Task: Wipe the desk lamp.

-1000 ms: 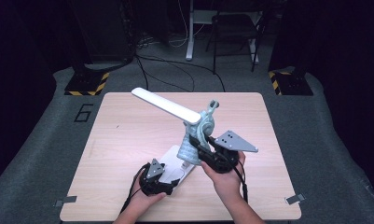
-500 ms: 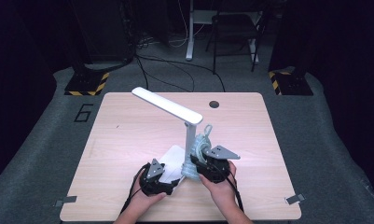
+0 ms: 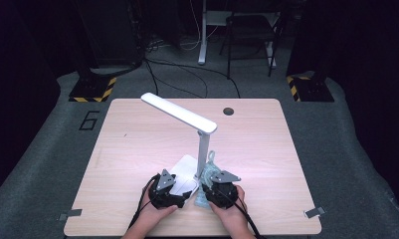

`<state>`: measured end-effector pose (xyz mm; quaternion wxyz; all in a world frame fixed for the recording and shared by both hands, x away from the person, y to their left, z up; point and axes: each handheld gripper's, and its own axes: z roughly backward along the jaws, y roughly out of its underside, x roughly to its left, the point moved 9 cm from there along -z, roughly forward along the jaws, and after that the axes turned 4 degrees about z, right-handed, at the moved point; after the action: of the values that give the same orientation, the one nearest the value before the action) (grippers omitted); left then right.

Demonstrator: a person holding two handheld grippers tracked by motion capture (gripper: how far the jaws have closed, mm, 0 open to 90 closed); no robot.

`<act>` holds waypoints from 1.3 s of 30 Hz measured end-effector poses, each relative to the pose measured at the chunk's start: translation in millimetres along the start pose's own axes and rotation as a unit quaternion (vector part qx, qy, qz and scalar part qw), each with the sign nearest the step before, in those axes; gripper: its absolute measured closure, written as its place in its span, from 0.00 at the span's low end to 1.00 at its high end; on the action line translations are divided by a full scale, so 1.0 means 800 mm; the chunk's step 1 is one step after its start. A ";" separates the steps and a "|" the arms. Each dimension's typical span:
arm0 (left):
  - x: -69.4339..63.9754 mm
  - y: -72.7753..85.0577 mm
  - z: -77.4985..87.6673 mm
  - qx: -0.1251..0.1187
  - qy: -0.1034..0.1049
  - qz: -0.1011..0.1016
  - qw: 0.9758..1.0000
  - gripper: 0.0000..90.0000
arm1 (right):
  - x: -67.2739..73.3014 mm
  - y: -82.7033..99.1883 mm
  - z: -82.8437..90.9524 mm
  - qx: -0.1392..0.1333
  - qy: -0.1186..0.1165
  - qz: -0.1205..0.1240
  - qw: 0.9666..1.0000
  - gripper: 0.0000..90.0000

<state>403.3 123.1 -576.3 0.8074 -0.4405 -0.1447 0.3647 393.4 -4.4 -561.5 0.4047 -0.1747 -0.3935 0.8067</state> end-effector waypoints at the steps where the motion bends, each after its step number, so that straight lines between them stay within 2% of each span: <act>1: 0.000 0.000 0.000 0.000 0.000 0.000 1.000 0.15 | 0.006 0.001 0.001 0.000 -0.010 0.002 1.000 0.67; 3: 0.000 0.000 0.000 0.002 0.003 0.001 1.000 0.15 | 0.018 0.004 0.002 0.007 -0.024 0.001 1.000 0.60; 4: 0.000 0.000 0.000 0.002 0.004 0.000 1.000 0.15 | 0.022 0.004 0.003 0.013 -0.028 0.013 0.999 0.57; 5: 0.000 0.000 0.001 0.002 0.004 0.000 1.000 0.15 | 0.026 0.003 0.005 0.015 -0.029 0.012 0.999 0.56; 6: 0.000 0.001 0.001 0.002 0.004 0.000 1.000 0.15 | 0.026 0.001 0.007 0.012 -0.028 0.025 0.999 0.55; 9: 0.000 0.001 0.001 0.002 0.005 -0.002 1.000 0.15 | 0.025 -0.006 0.017 -0.003 -0.042 0.017 0.999 0.49; 13: 0.000 0.000 0.001 0.000 0.006 -0.001 1.000 0.15 | 0.013 -0.013 0.034 -0.029 -0.036 0.017 0.999 0.42; 15: 0.000 0.000 0.001 0.001 0.006 -0.001 1.000 0.15 | 0.006 -0.012 0.037 -0.030 -0.024 0.028 0.999 0.42; 18: 0.000 0.000 0.001 0.000 0.006 -0.001 1.000 0.15 | 0.009 -0.006 0.037 -0.034 -0.036 0.040 0.998 0.43; 22: 0.000 0.001 0.001 0.000 0.006 -0.001 1.000 0.15 | 0.021 0.009 0.028 -0.007 -0.053 0.080 0.995 0.52; 25: 0.001 0.001 0.001 0.001 0.005 -0.003 1.000 0.15 | 0.032 0.021 0.018 0.020 -0.056 0.089 0.994 0.56; 27: 0.000 0.001 0.001 0.001 0.006 -0.001 1.000 0.15 | 0.039 0.025 0.016 0.027 -0.048 0.104 0.993 0.57; 31: 0.000 0.000 0.001 0.000 0.005 -0.003 1.000 0.15 | 0.058 0.023 0.019 0.027 -0.046 0.114 0.992 0.55; 32: 0.000 0.000 0.001 0.000 0.006 -0.003 1.000 0.15 | 0.062 0.022 0.016 0.021 -0.042 0.119 0.992 0.55; 34: 0.001 0.000 0.001 0.000 0.005 -0.004 1.000 0.15 | 0.063 0.024 0.012 0.032 -0.037 0.124 0.991 0.55; 35: 0.000 0.001 0.001 0.000 0.006 -0.003 1.000 0.15 | 0.063 0.023 0.007 0.024 -0.036 0.122 0.992 0.55; 36: 0.000 0.001 0.001 0.000 0.006 -0.003 1.000 0.15 | 0.062 0.024 0.005 0.028 -0.035 0.117 0.992 0.55; 37: 0.000 0.001 0.001 0.000 0.006 -0.002 1.000 0.15 | 0.060 0.023 0.002 0.027 -0.034 0.125 0.991 0.55; 39: 0.000 0.001 0.001 0.001 0.006 -0.003 1.000 0.15 | 0.061 0.023 -0.003 0.022 -0.023 0.124 0.992 0.54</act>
<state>402.9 123.8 -576.4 0.8096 -0.4418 -0.1413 0.3598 355.7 28.8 -575.1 0.2957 -0.1946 -0.3601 0.8632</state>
